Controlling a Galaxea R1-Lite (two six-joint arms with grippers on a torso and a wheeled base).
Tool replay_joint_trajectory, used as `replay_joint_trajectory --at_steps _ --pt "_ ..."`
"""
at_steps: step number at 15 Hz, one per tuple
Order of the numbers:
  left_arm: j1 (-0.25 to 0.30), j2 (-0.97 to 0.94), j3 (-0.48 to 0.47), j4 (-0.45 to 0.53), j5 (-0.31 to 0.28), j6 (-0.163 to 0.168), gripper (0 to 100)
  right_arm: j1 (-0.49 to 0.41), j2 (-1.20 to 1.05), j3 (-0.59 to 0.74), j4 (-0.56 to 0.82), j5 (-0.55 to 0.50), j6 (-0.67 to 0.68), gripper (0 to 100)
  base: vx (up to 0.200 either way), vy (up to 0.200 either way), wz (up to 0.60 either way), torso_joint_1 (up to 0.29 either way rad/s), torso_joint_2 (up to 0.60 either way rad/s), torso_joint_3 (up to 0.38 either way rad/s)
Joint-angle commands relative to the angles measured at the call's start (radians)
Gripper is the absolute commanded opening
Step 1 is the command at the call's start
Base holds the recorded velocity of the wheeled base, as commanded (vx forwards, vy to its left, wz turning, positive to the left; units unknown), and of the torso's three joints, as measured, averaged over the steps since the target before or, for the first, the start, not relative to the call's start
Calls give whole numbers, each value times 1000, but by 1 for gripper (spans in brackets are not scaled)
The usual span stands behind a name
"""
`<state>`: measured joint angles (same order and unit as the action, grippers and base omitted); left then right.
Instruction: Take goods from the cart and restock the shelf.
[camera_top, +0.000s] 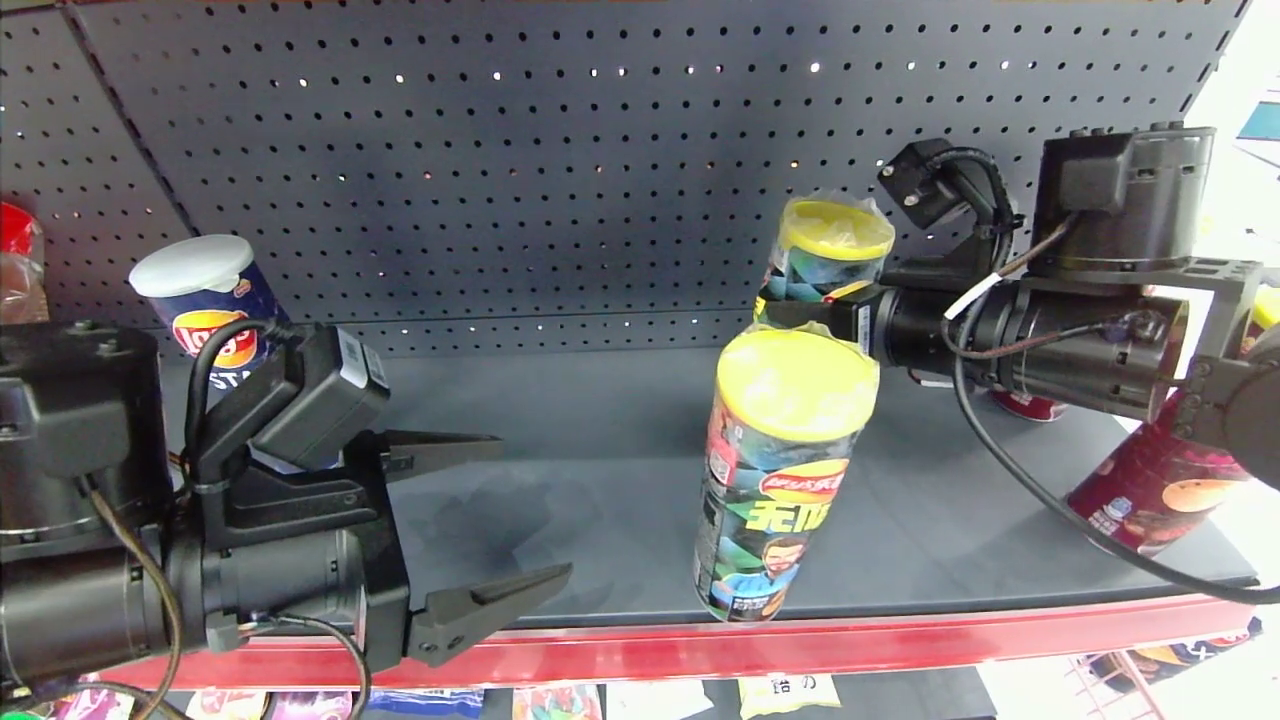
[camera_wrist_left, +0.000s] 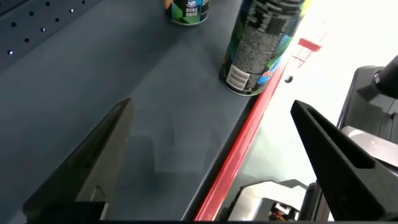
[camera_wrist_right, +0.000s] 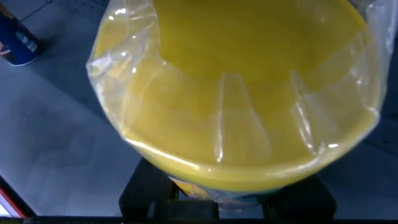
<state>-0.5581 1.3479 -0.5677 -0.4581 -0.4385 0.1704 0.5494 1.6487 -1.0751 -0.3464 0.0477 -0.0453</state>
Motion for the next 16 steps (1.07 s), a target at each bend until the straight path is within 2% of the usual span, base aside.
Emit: replay_joint_trajectory --at_steps 1,10,11,16 --pt "0 4 0 -1 0 0 100 3 -3 7 1 0 1 0 0 0 0 0 0 0" --pt "0 5 0 -1 0 0 100 47 -12 37 1 -29 45 0 0 0 0 0 0 0" --pt "0 5 0 -1 0 0 100 47 -13 46 1 -29 45 100 0 0 0 0 0 0" --pt "0 13 0 -1 0 0 100 47 -56 70 1 -34 47 100 0 0 0 0 0 0"
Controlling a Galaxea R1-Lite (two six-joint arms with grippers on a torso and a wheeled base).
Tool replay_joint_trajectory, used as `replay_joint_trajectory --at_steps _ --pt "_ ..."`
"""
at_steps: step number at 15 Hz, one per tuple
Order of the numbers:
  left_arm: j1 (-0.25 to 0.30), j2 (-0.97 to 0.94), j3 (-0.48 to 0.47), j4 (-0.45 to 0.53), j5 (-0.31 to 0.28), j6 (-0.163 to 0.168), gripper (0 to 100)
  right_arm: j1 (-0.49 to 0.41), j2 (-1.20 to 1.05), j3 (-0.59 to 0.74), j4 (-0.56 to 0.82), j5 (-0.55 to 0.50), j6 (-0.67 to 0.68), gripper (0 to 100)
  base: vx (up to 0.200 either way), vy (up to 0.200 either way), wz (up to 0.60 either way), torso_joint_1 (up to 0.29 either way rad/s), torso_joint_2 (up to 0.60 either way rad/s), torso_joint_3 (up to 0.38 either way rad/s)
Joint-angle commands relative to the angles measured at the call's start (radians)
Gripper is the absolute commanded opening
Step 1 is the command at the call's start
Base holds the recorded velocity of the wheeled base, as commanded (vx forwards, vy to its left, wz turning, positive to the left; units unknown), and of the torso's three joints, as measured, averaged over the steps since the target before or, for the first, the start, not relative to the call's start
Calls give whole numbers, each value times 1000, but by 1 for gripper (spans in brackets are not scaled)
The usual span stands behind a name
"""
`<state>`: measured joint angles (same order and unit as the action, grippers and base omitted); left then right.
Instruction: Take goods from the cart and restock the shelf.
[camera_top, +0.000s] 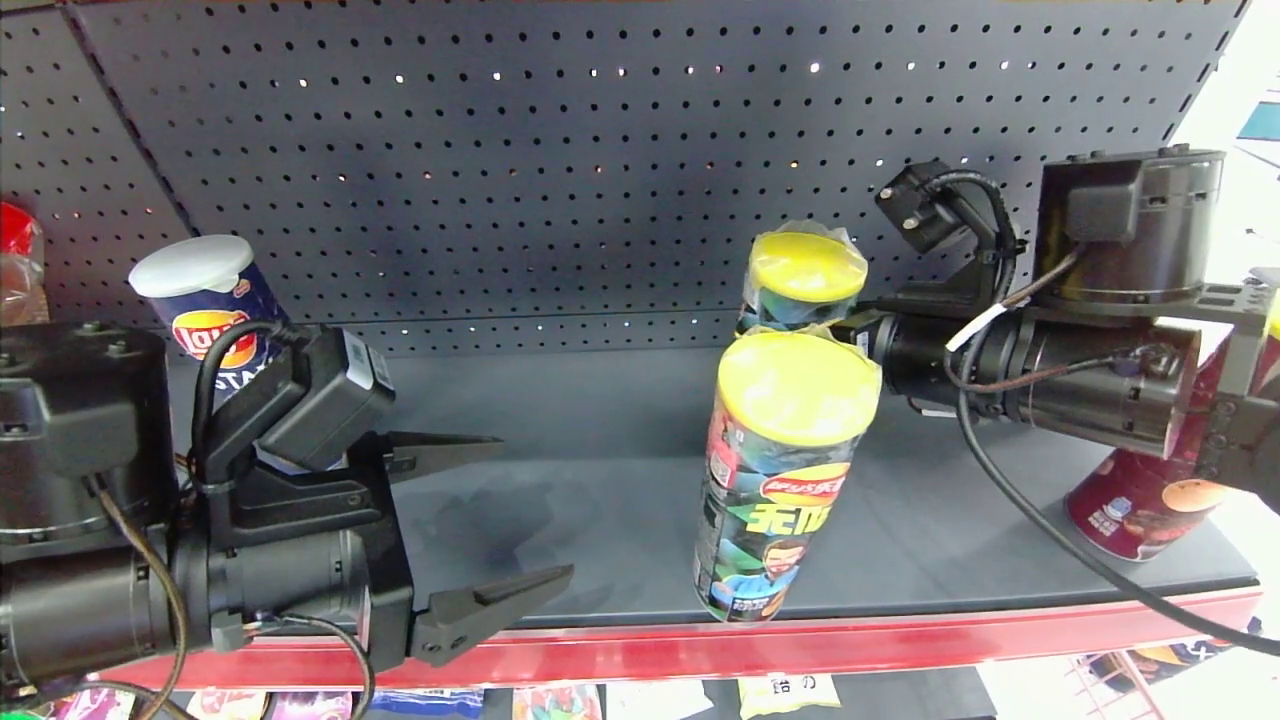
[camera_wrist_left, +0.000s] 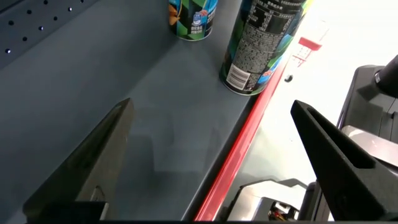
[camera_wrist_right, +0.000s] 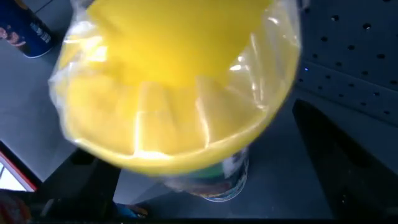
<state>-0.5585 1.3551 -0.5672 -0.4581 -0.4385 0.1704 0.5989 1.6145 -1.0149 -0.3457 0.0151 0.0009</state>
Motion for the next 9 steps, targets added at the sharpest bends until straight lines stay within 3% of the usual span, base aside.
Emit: replay_joint_trajectory --at_steps 1,9 --pt "0 7 0 -1 0 0 100 -2 -48 30 2 0 1 100 0 0 0 0 0 0" --pt "-15 18 -3 -1 0 4 100 -14 -169 151 2 -14 4 100 0 0 0 0 0 0"
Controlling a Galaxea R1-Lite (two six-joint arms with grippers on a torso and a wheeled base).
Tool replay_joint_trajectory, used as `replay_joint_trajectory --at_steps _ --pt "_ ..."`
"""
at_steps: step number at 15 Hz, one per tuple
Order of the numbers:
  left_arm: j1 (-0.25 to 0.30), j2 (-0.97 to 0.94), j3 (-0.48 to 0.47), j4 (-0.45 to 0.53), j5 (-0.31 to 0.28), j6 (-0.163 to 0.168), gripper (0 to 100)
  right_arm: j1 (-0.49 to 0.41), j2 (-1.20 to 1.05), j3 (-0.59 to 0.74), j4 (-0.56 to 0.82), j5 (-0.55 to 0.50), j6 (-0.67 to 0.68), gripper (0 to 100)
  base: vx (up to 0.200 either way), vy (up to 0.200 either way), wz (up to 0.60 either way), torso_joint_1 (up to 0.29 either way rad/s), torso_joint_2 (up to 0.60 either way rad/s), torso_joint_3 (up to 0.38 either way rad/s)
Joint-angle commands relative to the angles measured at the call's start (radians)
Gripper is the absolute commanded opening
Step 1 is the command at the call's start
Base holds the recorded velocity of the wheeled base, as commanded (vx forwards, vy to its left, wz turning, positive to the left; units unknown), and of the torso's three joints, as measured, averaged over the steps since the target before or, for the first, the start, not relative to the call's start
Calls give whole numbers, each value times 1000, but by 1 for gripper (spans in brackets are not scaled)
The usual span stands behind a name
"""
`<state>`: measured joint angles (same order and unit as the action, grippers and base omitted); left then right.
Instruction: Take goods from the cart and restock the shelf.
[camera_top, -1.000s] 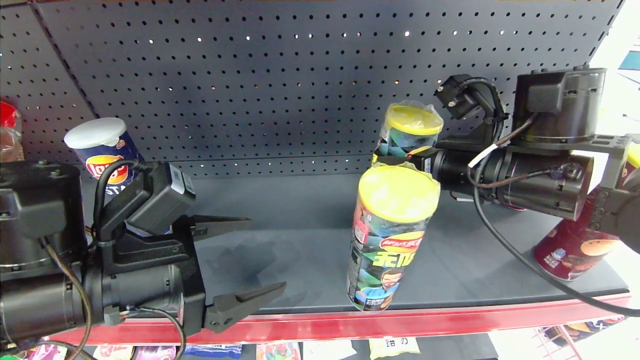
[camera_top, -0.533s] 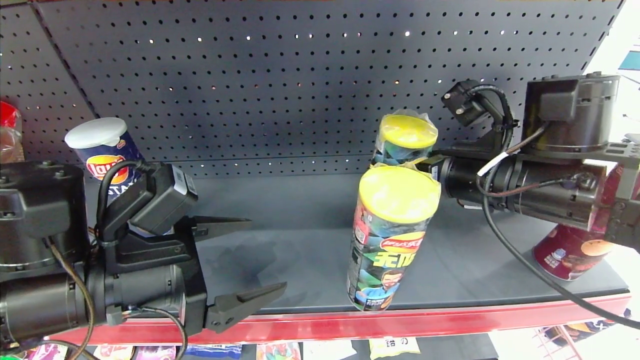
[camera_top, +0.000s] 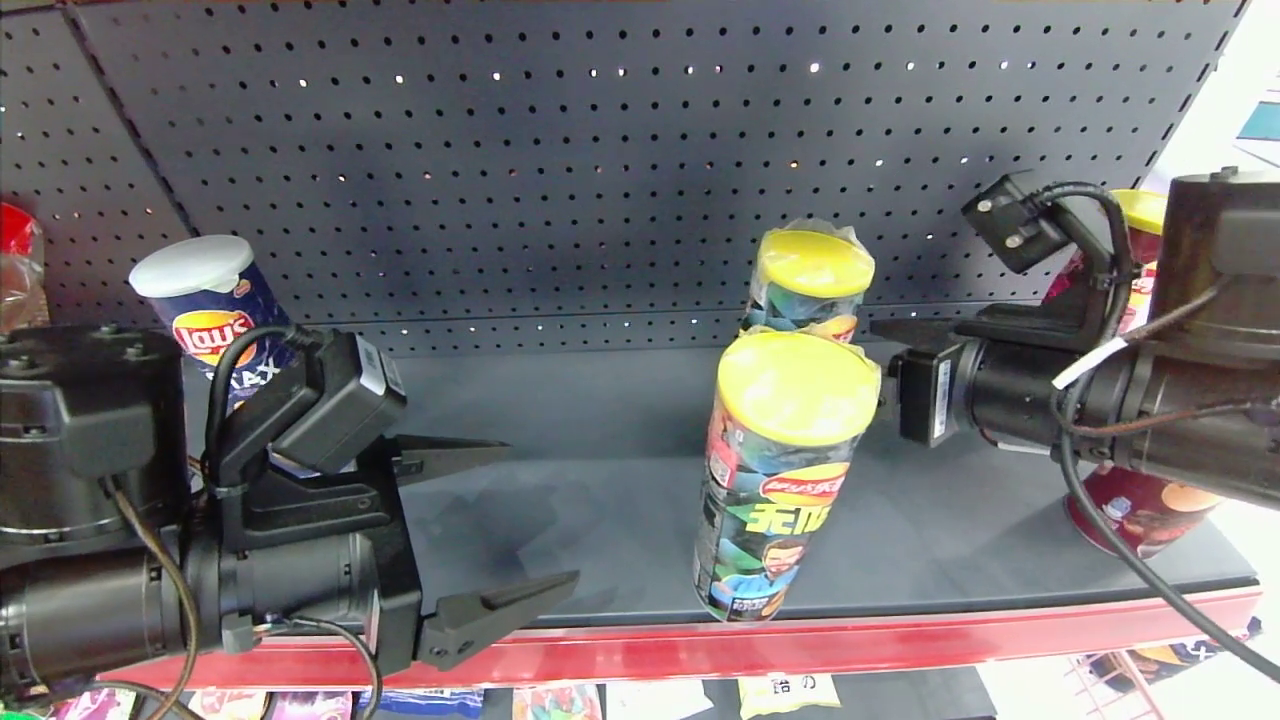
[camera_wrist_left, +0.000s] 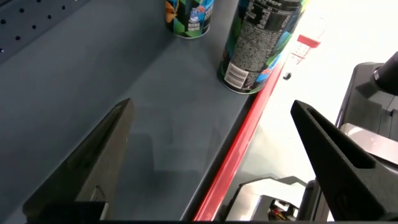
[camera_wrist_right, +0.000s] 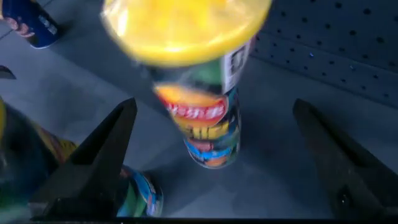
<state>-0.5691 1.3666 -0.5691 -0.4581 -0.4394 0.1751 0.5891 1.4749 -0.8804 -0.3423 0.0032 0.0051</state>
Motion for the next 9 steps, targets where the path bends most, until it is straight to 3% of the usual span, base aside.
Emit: replay_joint_trajectory --at_steps 1,9 --pt "-6 8 -3 -1 1 1 100 -15 -34 24 -1 -11 -1 100 0 0 0 0 0 0" --pt "-14 28 -6 -2 -1 1 100 -15 -122 92 2 -34 -4 100 0 0 0 0 0 0"
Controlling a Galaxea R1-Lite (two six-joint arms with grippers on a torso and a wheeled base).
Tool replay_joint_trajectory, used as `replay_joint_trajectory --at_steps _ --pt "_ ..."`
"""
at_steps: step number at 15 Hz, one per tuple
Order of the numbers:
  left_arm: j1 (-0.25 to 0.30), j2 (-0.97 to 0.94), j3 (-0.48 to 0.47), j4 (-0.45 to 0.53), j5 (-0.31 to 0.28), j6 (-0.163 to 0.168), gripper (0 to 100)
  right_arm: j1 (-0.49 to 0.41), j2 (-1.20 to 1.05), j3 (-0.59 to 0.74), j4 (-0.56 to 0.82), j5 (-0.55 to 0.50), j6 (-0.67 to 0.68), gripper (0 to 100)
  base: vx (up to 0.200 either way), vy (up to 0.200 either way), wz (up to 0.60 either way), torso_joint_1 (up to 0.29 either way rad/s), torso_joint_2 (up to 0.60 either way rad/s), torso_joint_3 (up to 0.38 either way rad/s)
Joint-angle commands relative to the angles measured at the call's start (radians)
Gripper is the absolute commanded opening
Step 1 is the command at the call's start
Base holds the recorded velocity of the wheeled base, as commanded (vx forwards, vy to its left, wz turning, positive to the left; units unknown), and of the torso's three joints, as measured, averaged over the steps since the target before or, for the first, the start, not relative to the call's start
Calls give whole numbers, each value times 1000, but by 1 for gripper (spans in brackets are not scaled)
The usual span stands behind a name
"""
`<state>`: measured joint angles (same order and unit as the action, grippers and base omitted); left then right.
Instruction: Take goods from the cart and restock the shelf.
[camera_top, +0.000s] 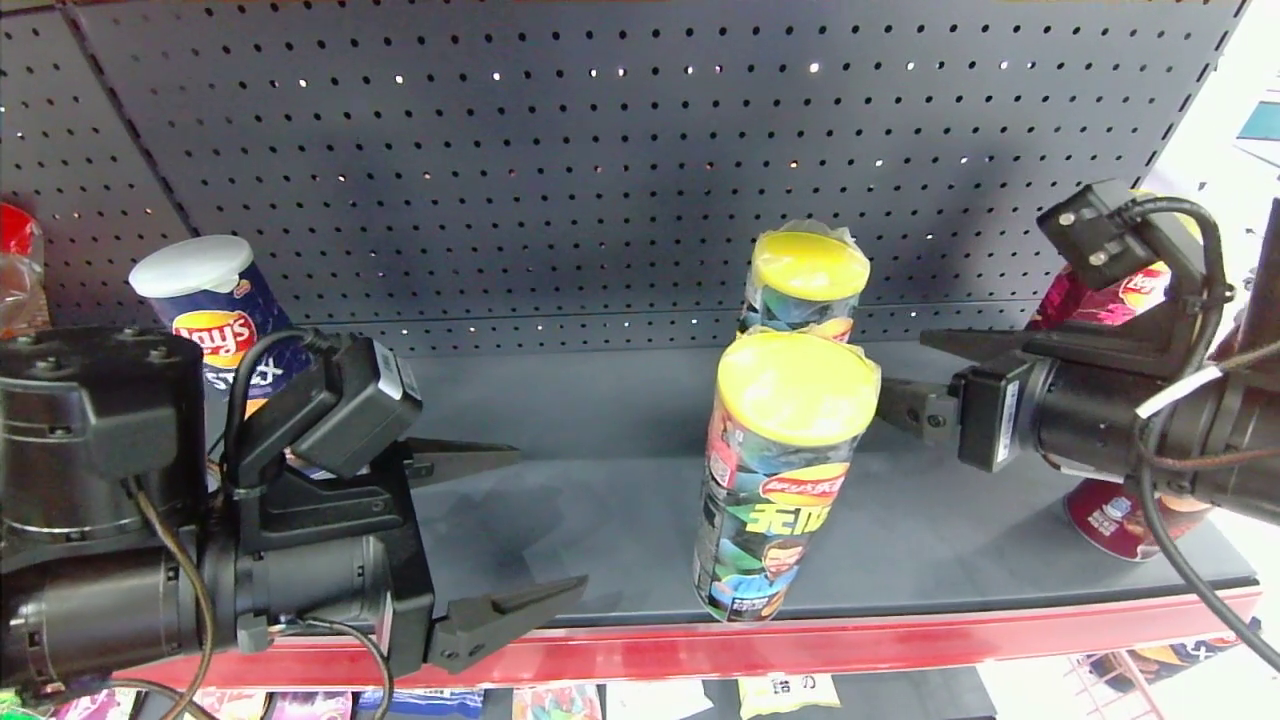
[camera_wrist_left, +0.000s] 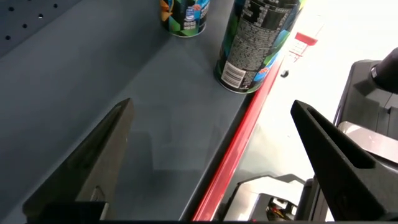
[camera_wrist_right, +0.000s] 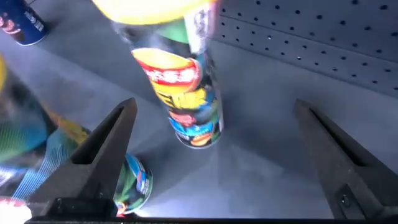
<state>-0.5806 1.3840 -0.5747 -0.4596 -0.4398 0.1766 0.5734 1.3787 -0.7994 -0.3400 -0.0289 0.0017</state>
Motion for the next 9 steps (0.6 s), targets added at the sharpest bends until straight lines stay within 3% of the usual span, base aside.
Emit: replay_joint_trajectory --at_steps 1,7,9 --pt "-2 12 -4 -1 1 1 100 0 -36 22 -1 -2 0 100 0 0 0 0 0 0" --pt "-13 158 -105 -1 -2 60 100 3 -162 163 1 0 -2 100 0 0 0 0 0 0" --pt "-31 196 -131 -1 -2 60 100 5 -196 193 1 3 -2 100 0 0 0 0 0 0"
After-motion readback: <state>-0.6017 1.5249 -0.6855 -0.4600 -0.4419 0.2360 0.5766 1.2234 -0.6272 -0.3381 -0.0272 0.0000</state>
